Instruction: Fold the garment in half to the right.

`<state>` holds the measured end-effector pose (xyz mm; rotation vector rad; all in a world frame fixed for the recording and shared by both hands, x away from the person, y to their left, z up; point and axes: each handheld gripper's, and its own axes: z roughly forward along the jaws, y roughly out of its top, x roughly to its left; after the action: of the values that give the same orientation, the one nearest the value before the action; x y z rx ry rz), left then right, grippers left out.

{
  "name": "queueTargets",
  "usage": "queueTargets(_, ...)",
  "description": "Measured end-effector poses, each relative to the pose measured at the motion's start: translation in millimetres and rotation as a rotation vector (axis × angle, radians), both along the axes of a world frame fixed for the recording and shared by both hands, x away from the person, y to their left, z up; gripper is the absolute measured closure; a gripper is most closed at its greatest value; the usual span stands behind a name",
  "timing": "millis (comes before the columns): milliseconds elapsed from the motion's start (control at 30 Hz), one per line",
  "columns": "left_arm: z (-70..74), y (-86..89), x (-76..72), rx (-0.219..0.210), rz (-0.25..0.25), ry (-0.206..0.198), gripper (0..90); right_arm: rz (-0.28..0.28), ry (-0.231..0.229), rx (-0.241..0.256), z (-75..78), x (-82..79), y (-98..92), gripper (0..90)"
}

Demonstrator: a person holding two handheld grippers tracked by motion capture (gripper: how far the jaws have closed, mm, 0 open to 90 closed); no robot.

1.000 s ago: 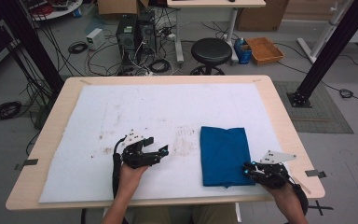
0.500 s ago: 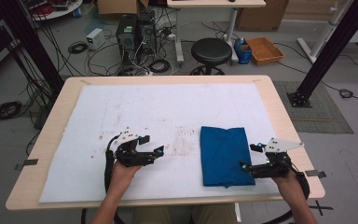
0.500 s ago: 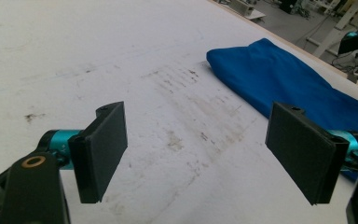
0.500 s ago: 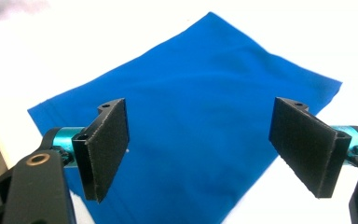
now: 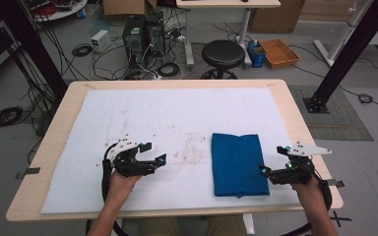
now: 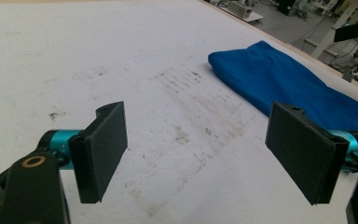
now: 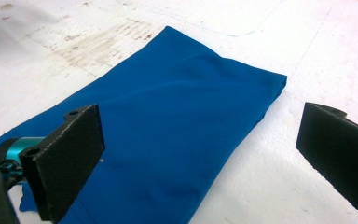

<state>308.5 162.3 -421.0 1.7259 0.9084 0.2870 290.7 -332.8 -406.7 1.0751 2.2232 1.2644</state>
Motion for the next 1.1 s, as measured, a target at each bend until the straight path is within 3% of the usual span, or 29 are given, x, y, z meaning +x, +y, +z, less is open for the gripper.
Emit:
queueTargets(300, 1.3, 11.7, -4.5, -0.012, -0.022, -0.026, 20.7, -0.009, 0.006, 0.018, 1.7, -6.5, -12.8, 0.3)
queueTargets(733, 2.0, 20.6, -11.2, -0.010, -0.024, -0.038, 20.7, 0.025, 0.017, 0.016, -2.9, -12.5, -12.0, 0.3)
queueTargets(1100, 0.8, 22.2, -14.4, -0.010, -0.021, -0.038, 20.7, 0.017, 0.015, 0.015, -2.9, -13.6, -10.5, 0.3)
